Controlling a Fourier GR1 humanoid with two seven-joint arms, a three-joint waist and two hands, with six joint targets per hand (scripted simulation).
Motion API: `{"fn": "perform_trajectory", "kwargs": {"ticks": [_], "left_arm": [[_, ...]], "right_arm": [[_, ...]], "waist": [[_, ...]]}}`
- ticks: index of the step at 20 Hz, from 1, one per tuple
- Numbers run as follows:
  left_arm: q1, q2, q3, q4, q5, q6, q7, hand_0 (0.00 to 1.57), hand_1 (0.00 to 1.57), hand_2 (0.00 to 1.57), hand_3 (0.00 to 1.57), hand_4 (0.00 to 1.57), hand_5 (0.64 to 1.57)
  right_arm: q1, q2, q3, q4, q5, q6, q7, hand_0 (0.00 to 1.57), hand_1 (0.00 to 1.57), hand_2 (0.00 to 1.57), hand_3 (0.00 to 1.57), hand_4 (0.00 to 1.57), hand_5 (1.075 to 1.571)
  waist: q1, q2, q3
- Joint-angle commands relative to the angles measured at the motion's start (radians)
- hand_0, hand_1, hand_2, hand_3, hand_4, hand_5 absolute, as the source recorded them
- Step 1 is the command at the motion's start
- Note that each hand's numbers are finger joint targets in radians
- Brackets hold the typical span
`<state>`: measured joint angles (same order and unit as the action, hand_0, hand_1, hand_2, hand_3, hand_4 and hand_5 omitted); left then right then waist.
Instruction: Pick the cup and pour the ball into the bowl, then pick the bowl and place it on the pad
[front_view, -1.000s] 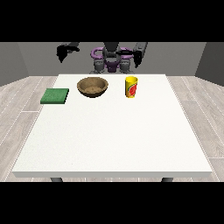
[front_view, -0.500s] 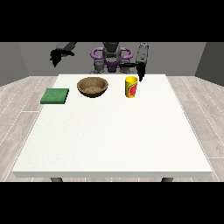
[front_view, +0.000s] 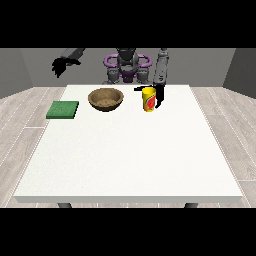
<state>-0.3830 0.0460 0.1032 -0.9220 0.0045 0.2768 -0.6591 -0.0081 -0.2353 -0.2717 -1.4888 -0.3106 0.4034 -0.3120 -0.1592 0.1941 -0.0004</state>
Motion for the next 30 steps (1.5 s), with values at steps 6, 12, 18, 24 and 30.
{"fn": "perform_trajectory", "kwargs": {"ticks": [6,12,18,24,30], "left_arm": [[-0.014,-0.045,-0.026,0.190,-0.074,0.238,-0.171,1.31,1.31,1.57,1.57,1.19,1.554],[-0.085,0.007,-0.088,0.205,-0.245,0.331,0.067,1.30,1.30,1.57,1.57,1.23,1.555],[-0.278,0.070,-0.236,0.293,-0.510,0.452,0.389,1.33,1.33,1.57,1.57,1.22,1.555],[-0.337,0.110,-0.437,0.452,-0.830,0.466,0.640,1.22,1.22,1.57,1.46,1.14,1.568],[-0.484,0.028,-0.548,0.520,-1.013,0.320,0.912,1.17,1.17,1.57,1.35,1.06,1.569]], "right_arm": [[-0.016,-0.089,-0.063,0.029,-0.057,0.087,0.006,0.00,0.00,0.00,0.00,0.24,1.570],[-0.008,-0.146,-0.104,0.118,-0.124,0.125,0.107,0.00,0.00,0.00,0.00,0.38,1.571],[-0.132,-0.150,-0.076,0.130,-0.102,0.019,0.222,0.00,0.00,0.00,0.00,0.54,1.570],[-0.102,-0.148,-0.080,0.222,-0.072,0.005,0.231,0.00,0.00,0.00,0.00,0.62,1.565],[-0.062,-0.140,-0.090,0.310,-0.042,0.009,0.189,0.00,0.00,0.00,0.00,0.64,1.564]], "waist": [[-0.062,0.041,-0.0003],[-0.042,-0.108,0.0014],[-0.008,-0.183,0.0031],[0.049,-0.291,0.0059],[0.102,-0.362,0.0030]]}}
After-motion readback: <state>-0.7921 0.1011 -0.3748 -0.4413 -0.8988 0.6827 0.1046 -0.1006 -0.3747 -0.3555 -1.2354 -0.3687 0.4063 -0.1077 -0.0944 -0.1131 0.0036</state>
